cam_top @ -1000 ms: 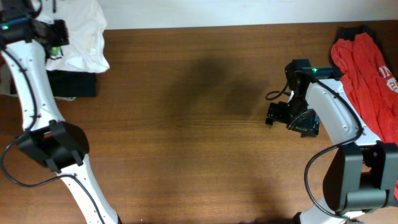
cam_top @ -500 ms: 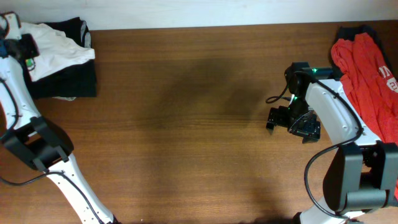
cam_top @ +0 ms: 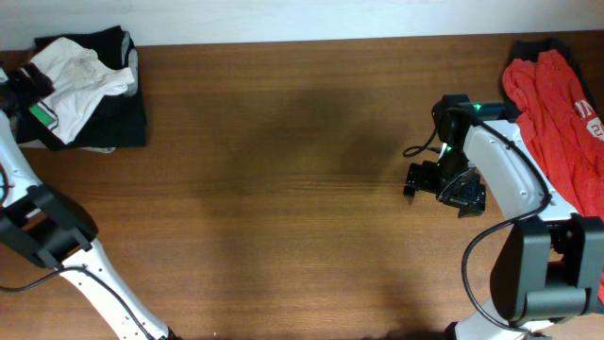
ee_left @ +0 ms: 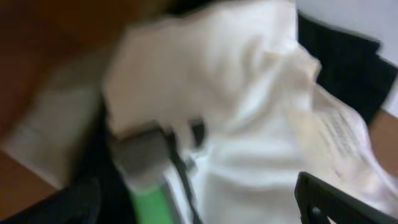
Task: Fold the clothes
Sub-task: 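Lower the white shirt onto the dark clothes stack and release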
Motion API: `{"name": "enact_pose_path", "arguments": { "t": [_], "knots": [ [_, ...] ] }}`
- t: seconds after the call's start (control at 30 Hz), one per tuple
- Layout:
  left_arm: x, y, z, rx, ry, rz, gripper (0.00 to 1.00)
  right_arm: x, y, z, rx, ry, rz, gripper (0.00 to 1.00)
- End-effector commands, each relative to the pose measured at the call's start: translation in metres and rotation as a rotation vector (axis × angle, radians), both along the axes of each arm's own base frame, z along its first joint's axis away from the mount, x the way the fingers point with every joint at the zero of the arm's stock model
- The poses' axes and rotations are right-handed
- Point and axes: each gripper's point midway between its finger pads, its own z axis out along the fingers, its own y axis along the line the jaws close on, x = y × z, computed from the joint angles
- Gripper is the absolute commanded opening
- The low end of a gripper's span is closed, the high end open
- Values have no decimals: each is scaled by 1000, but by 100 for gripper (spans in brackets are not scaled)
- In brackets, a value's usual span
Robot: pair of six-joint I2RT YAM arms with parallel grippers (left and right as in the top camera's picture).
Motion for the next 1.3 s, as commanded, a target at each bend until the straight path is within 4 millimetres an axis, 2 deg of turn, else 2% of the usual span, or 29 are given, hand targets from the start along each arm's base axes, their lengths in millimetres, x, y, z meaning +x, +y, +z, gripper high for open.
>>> {"name": "enact_pose_path", "arguments": {
  "t": [0.0,0.07,0.1,0.17,0.2,0.23,0.33,0.37,0.4,0.47,0.5,0.53,0.57,0.6,0.63,0.67,0.7,0.73,0.83,0.87,0.97,1.13,1.17,1.23,1.27],
  "knots": [
    [-10,-27,-13,-174,53,29,99,-2,0,-1,3,8,-8,99],
    [-16,-36,-22,-198,100,16,99,-2,0,-1,3,7,-8,99],
    [-15,-39,-25,-190,105,-3,93,-2,0,-1,3,7,-8,99],
    [-14,-43,-33,-162,125,-44,60,-2,0,-1,3,7,-8,99],
    [-17,-45,-43,-163,158,-38,40,-2,0,-1,3,7,-8,99],
    [-21,-49,-54,-176,194,-37,25,-2,0,-1,3,6,-8,99],
    [-31,-63,-92,-237,289,-46,23,-1,0,-1,4,2,-8,99],
    [-37,-72,-113,-273,341,-51,14,-1,0,-1,4,2,-8,99],
    [-39,-78,-121,-302,359,-61,3,-1,0,-1,3,2,-8,99],
    [-39,-92,-126,-359,361,-85,1,-1,0,-1,3,2,-8,99],
    [-38,-95,-120,-368,350,-92,6,-1,0,-1,3,2,-8,99],
    [-37,-94,-113,-364,343,-90,18,0,0,-1,3,1,-8,98],
    [-36,-93,-104,-356,332,-91,45,0,0,-1,3,0,-8,99],
    [-34,-92,-90,-343,312,-92,77,0,0,-1,3,-1,-8,99],
    [-30,-90,-70,-319,275,-95,95,0,0,-1,3,-1,-8,99],
    [-27,-88,-55,-299,247,-97,99,0,0,-1,3,-1,-8,99],
    [-23,-85,-34,-268,205,-98,99,0,0,-1,3,-1,-8,99],
    [-21,-84,-17,-244,174,-100,99,0,0,-1,3,-1,-8,99],
    [-9,-78,53,-139,16,-113,99,0,0,-1,3,-1,-8,99],
    [-4,-76,69,-108,-29,-117,99,0,0,-1,3,-1,-8,99],
    [7,-69,90,-62,-112,-112,97,0,0,-1,4,-1,-8,99],
    [15,-61,90,-24,-130,-92,79,0,0,-1,3,-1,-8,99],
    [20,-48,93,44,-140,-54,65,0,0,-1,4,0,-8,99],
    [26,-28,94,149,-141,18,20,0,0,-1,4,0,-9,99],
    [30,-22,93,177,-149,37,5,0,0,-1,4,0,-9,99]
  ]
}}
